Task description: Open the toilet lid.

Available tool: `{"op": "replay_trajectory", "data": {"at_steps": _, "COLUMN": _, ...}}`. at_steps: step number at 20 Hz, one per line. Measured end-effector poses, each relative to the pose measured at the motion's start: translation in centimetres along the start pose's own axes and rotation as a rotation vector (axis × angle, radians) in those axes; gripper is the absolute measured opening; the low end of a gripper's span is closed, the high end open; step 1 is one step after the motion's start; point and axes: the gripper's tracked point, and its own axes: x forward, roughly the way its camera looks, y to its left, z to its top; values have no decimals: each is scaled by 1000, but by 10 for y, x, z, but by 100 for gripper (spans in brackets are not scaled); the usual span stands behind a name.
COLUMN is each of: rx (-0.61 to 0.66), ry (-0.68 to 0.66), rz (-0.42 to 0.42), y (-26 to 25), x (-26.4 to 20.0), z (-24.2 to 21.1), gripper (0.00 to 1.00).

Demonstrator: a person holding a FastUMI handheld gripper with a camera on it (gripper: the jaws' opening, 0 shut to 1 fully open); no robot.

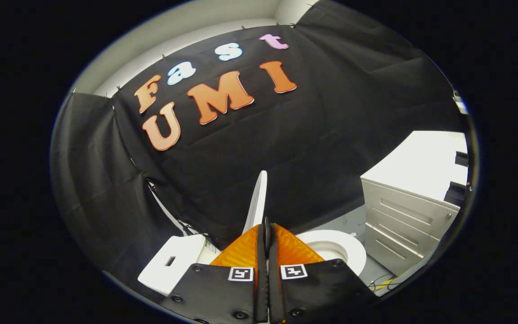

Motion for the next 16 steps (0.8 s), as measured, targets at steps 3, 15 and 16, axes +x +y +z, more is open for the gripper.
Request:
{"op": "replay_trajectory", "data": {"at_steps": 3, "rx": -35, "ry": -4, "rz": 31, "y": 27, "x": 3, "z": 5, "gripper": 9}}
{"op": "replay_trajectory", "data": {"at_steps": 15, "rx": -159, "ry": -35, "rz": 142, "y": 140, "x": -6, "z": 2, "gripper": 9}}
{"op": "replay_trajectory", "data": {"at_steps": 16, "rx": -173, "ry": -36, "rz": 152, "y": 151, "x": -5, "z": 1, "gripper": 9}}
